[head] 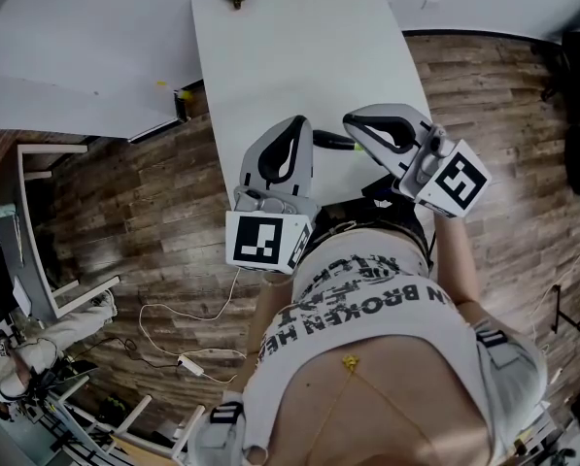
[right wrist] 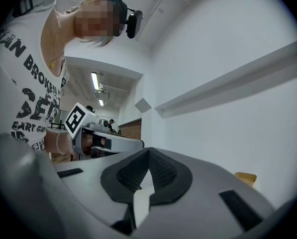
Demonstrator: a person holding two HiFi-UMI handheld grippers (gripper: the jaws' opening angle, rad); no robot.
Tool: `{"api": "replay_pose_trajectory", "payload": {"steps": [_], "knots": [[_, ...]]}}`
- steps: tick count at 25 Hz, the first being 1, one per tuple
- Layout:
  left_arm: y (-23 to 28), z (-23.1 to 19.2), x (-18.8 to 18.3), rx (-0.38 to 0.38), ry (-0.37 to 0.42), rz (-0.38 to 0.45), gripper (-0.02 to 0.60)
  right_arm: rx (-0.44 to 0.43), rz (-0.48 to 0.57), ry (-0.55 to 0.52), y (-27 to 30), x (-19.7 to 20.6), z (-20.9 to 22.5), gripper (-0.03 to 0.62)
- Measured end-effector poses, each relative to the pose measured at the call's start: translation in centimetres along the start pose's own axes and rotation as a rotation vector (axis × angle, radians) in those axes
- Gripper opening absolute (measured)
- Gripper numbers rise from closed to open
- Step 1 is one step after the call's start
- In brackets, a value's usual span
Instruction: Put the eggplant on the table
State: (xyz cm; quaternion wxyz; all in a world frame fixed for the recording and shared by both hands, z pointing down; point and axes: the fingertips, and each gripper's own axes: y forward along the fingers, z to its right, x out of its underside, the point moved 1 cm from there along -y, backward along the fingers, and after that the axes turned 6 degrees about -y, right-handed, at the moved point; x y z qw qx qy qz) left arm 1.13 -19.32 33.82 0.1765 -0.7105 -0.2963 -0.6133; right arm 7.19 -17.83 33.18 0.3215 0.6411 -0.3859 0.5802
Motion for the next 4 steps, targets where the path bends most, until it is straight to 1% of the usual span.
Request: {"api": "replay_pose_trajectory", "payload": {"steps": [4], "knots": [[0.01,-0.39,-0.05,0.001,-0.003,-0.001,0.006,-0.003,0.005,-0.007,0.41,-0.07,0.00,0.008]]}}
